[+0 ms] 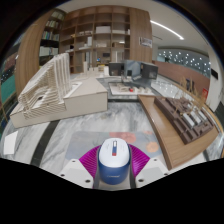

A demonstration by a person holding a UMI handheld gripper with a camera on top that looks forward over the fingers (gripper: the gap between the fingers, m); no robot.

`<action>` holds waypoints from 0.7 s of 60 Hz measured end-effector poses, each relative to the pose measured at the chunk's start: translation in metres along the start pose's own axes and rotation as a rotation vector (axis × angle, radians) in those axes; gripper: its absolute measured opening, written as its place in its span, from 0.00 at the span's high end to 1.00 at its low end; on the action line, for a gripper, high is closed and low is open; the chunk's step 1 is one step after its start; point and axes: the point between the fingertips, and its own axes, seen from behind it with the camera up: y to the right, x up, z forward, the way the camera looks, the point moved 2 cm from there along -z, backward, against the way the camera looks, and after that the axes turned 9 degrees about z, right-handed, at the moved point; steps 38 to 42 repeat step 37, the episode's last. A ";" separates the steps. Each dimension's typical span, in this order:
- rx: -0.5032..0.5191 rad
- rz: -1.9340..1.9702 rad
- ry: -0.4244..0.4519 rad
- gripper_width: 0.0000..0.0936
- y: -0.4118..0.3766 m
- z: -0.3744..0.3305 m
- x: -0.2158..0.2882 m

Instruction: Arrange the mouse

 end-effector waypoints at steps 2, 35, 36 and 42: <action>-0.006 0.023 -0.015 0.57 0.005 0.003 -0.008; 0.053 -0.099 -0.043 0.10 -0.034 -0.098 -0.032; 0.061 -0.098 -0.043 0.10 -0.038 -0.104 -0.035; 0.070 -0.096 -0.041 0.10 -0.042 -0.110 -0.038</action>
